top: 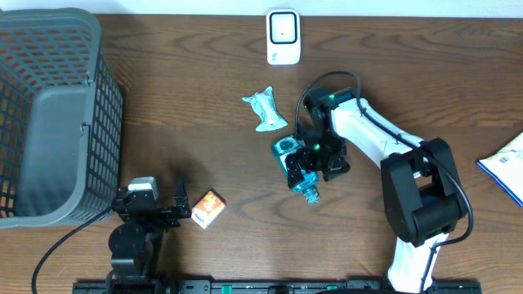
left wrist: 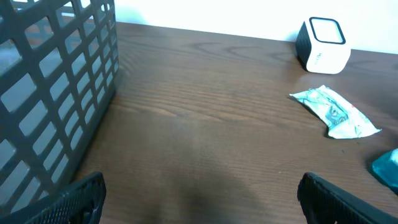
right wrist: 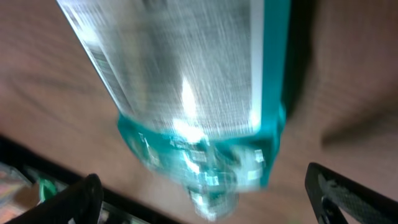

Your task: Scan the item barcode

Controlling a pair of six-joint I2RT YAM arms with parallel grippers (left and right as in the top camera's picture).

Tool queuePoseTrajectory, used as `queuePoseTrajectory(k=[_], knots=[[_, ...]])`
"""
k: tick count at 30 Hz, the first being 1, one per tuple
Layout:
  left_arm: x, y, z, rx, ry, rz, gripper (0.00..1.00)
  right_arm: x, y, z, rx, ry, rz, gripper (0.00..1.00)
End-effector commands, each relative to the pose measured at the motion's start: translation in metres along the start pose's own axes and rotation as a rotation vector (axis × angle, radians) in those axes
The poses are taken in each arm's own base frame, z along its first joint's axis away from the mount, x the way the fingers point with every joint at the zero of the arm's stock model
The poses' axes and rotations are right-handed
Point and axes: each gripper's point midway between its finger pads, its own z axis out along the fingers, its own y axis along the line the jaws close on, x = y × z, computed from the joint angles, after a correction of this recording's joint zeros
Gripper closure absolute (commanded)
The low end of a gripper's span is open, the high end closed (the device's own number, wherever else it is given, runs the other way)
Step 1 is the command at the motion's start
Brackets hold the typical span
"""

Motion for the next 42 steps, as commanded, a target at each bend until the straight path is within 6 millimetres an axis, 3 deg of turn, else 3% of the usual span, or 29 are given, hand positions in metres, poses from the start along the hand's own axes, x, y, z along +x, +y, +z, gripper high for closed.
queuePoseTrajectory(k=[1, 4, 7, 10, 12, 15, 18, 21, 29, 31, 38, 42], knots=[[0.011, 0.002, 0.003, -0.010, 0.025, 0.010, 0.02, 0.012, 0.003, -0.005, -0.051, 0.027, -0.015, 0.01], [0.011, 0.002, 0.003, -0.010, 0.025, 0.010, 0.02, 0.020, 0.013, 0.001, -0.128, 0.052, -0.054, 0.01], [0.011, 0.002, 0.003, -0.010, 0.025, 0.010, 0.02, 0.027, 0.007, 0.015, -0.130, 0.067, -0.042, 0.01], [0.011, 0.002, 0.003, -0.010, 0.025, 0.010, 0.02, 0.026, -0.014, 0.027, -0.026, 0.056, 0.029, 0.01], [0.011, 0.002, 0.003, -0.010, 0.025, 0.010, 0.02, 0.020, -0.041, 0.033, 0.122, 0.019, 0.112, 0.01], [0.011, 0.002, 0.003, -0.010, 0.025, 0.010, 0.02, 0.011, -0.055, 0.037, 0.212, -0.034, 0.135, 0.04], [0.011, 0.002, 0.003, -0.010, 0.025, 0.010, 0.02, 0.001, -0.051, 0.040, 0.221, -0.074, 0.105, 0.17], [0.011, 0.002, 0.003, -0.010, 0.025, 0.010, 0.02, -0.007, -0.042, 0.042, 0.223, -0.104, 0.067, 0.22], [0.011, 0.002, 0.003, -0.010, 0.025, 0.010, 0.02, -0.017, -0.032, 0.047, 0.327, -0.155, 0.010, 0.24], [0.011, 0.002, 0.003, -0.010, 0.025, 0.010, 0.02, -0.016, -0.031, 0.048, 0.324, -0.150, 0.009, 0.34], [0.011, 0.002, 0.003, -0.010, 0.025, 0.010, 0.02, -0.013, -0.028, 0.049, 0.305, -0.137, 0.008, 0.87], [0.011, 0.002, 0.003, -0.010, 0.025, 0.010, 0.02, -0.014, -0.026, 0.050, 0.293, -0.140, 0.006, 0.98]])
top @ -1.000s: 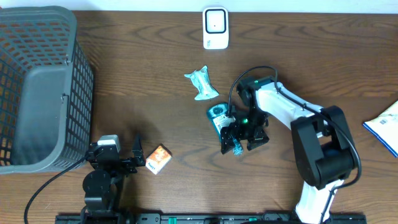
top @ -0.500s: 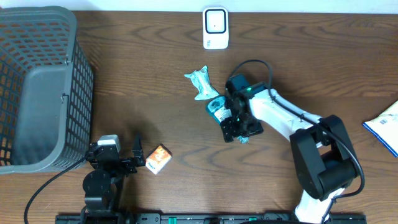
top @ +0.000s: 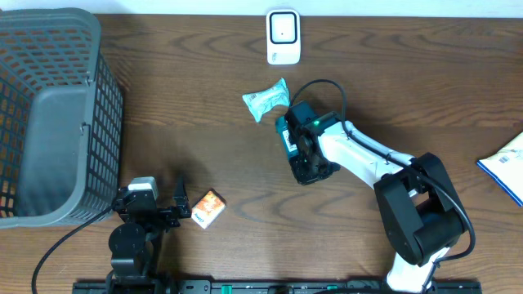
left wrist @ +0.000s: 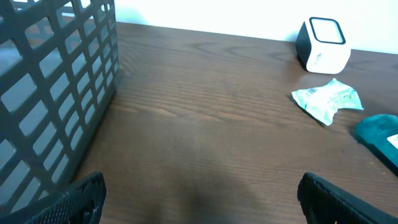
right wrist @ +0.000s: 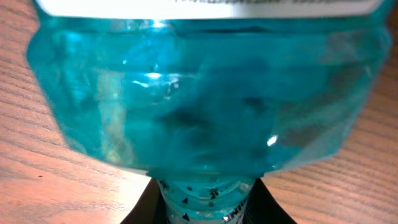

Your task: Scan the item barcode

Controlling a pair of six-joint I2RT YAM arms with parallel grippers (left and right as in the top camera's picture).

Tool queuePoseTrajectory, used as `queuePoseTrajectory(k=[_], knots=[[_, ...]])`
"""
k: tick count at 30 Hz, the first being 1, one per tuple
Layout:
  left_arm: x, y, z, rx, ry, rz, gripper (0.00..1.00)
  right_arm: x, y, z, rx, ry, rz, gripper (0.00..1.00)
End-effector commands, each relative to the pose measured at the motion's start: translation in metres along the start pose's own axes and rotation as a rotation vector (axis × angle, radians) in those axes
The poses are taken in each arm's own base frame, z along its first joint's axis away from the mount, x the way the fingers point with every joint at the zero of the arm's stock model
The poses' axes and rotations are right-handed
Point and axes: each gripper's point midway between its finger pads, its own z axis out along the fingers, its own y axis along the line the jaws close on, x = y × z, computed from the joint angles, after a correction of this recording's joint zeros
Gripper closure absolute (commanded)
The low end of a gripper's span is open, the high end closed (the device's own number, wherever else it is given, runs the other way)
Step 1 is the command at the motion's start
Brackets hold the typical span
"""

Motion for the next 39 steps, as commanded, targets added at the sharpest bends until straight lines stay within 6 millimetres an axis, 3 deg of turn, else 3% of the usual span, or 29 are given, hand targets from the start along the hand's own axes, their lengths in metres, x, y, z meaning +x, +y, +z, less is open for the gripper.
queuePoseTrajectory(k=[1, 7, 11, 14, 18, 21, 31, 39], knots=[[0.011, 0.002, 0.003, -0.011, 0.025, 0.010, 0.02, 0.017, 0.001, 0.027, -0.017, 0.088, 0.002, 0.98], [0.011, 0.002, 0.003, -0.011, 0.025, 0.010, 0.02, 0.010, -0.001, 0.025, -0.011, 0.062, 0.006, 0.99], [0.011, 0.002, 0.003, -0.011, 0.025, 0.010, 0.02, 0.002, 0.000, 0.012, -0.014, 0.025, 0.004, 0.99], [0.011, 0.002, 0.003, -0.011, 0.025, 0.010, 0.02, -0.008, -0.002, -0.005, 0.001, -0.039, 0.002, 0.99], [0.011, 0.002, 0.003, -0.011, 0.025, 0.010, 0.02, -0.019, -0.006, -0.044, 0.028, -0.167, -0.002, 0.99], [0.011, 0.002, 0.003, -0.011, 0.025, 0.010, 0.02, -0.023, -0.004, -0.059, 0.018, -0.219, -0.003, 0.99], [0.011, 0.002, 0.003, -0.011, 0.025, 0.010, 0.02, -0.023, -0.020, -0.064, 0.151, -0.252, 0.021, 0.99], [0.011, 0.002, 0.003, -0.011, 0.025, 0.010, 0.02, -0.025, -0.015, -0.133, 0.114, -0.374, 0.036, 0.99]])
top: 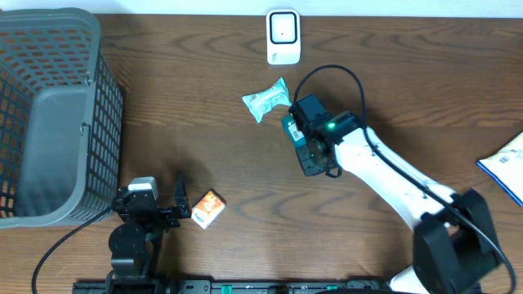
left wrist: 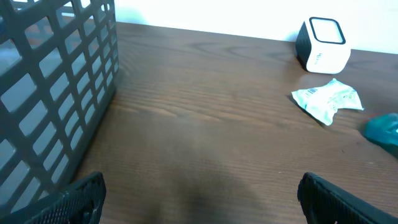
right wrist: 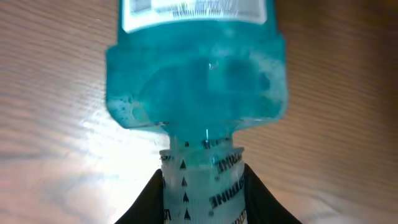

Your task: Scan the item barcode

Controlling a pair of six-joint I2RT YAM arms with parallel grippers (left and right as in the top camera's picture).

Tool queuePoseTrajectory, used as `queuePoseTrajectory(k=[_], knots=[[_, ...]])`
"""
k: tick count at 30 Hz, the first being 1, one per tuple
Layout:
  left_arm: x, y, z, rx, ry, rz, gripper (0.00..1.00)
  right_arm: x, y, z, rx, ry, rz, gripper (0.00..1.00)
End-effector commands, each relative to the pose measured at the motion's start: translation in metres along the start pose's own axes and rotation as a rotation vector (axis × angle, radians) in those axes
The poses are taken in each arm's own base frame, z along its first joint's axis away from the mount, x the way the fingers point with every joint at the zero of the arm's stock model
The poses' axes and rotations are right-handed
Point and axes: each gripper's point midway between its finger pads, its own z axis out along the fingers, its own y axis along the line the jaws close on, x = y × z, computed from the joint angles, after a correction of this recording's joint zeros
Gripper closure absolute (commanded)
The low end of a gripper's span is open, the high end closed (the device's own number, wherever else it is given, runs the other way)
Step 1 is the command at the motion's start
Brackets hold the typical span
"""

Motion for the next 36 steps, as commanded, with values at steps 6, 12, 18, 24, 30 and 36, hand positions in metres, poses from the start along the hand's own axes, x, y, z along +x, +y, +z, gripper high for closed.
queuePoseTrajectory(k=[6, 12, 18, 24, 30, 36], knots=[[0.011, 0.002, 0.003, -0.011, 0.025, 0.010, 0.02, -0.013, 0.013, -0.086, -0.145, -0.146, 0.029, 0.99], [0.011, 0.002, 0.003, -0.011, 0.025, 0.010, 0.02, 0.006, 0.017, -0.085, -0.172, -0.067, 0.025, 0.99], [0.011, 0.002, 0.003, -0.011, 0.025, 0.010, 0.02, 0.005, 0.015, -0.085, -0.163, -0.073, 0.026, 0.88], [0.011, 0.002, 0.003, -0.011, 0.025, 0.010, 0.02, 0.000, 0.016, -0.086, -0.168, -0.090, 0.027, 0.46], [0.011, 0.002, 0.003, -0.011, 0.025, 0.010, 0.02, -0.005, 0.018, -0.092, -0.179, -0.109, 0.051, 0.31], [0.011, 0.002, 0.003, -0.011, 0.025, 0.010, 0.02, -0.012, 0.017, -0.106, -0.188, -0.127, 0.120, 0.09]])
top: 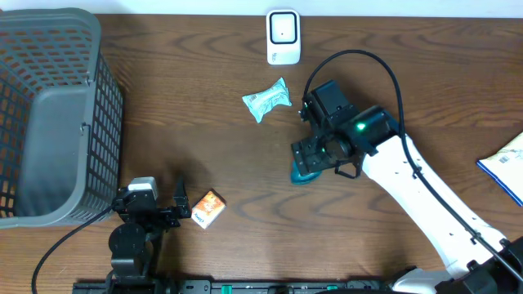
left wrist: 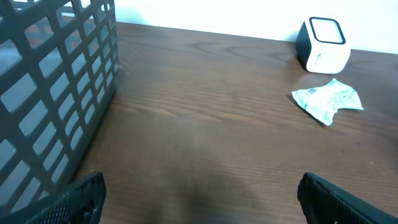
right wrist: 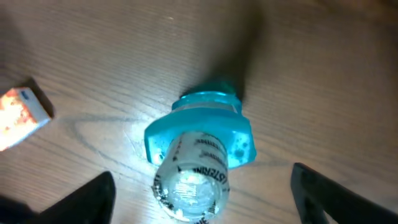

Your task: Scan the item barcode

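A teal mouthwash bottle (right wrist: 202, 134) stands upright on the table, seen from above in the right wrist view with its clear cap (right wrist: 191, 188) uppermost. My right gripper (right wrist: 205, 199) is open, and its fingers (right wrist: 93, 199) stand wide on either side of the cap without touching it. In the overhead view only the bottle's base (top: 301, 174) shows below the right gripper (top: 324, 153). The white scanner (top: 283, 37) sits at the table's far edge, and also shows as the scanner (left wrist: 323, 51). My left gripper (left wrist: 202, 199) is open over bare table near the front edge.
A crumpled pale-green packet (top: 266, 100) lies between scanner and bottle. A small orange box (top: 208, 208) lies front left by the left gripper (top: 153, 211). A grey mesh basket (top: 49, 114) fills the left side. A blue-white sheet (top: 507, 167) pokes in at right.
My right gripper was shut on the bottle's cap with the bottle lying near the packet. Now the bottle stands upright further toward the front, and the gripper is open around its cap.
First my right gripper was open over the bottle lying mid-table. Then it was shut on the cap, the bottle was nearer the packet, and the packet had shifted. The bottle stayed held, and now it stands upright, released. The left arm never moved.
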Controlling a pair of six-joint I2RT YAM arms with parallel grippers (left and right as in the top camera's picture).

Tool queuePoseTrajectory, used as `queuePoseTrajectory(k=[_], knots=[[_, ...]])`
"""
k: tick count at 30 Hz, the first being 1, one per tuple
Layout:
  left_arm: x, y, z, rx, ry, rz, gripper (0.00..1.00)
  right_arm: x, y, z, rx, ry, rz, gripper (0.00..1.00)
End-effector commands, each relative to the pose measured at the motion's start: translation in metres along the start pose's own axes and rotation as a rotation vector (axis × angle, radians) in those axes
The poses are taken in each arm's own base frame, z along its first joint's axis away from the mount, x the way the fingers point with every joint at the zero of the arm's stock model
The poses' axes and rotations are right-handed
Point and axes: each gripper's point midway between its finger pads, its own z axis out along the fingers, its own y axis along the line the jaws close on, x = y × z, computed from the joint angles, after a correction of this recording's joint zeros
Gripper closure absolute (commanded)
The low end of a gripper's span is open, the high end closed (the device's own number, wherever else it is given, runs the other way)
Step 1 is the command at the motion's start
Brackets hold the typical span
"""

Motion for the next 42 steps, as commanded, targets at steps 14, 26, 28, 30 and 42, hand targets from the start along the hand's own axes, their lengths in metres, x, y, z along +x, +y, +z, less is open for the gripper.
queuePoseTrajectory(k=[14, 26, 28, 30, 42], knots=[[0.011, 0.002, 0.003, -0.011, 0.025, 0.010, 0.02, -0.025, -0.023, -0.069, 0.014, -0.111, 1.016, 0.01], [0.011, 0.002, 0.003, -0.011, 0.025, 0.010, 0.02, 0.013, -0.038, -0.014, 0.169, -0.013, 1.460, 0.01], [0.011, 0.002, 0.003, -0.011, 0.025, 0.010, 0.02, 0.007, -0.035, 0.001, 0.140, -0.007, 1.435, 0.01], [0.011, 0.002, 0.003, -0.011, 0.025, 0.010, 0.02, 0.005, -0.033, 0.011, 0.136, 0.004, 1.431, 0.01], [0.011, 0.002, 0.003, -0.011, 0.025, 0.010, 0.02, 0.018, -0.021, 0.067, 0.212, 0.200, 1.377, 0.19]])
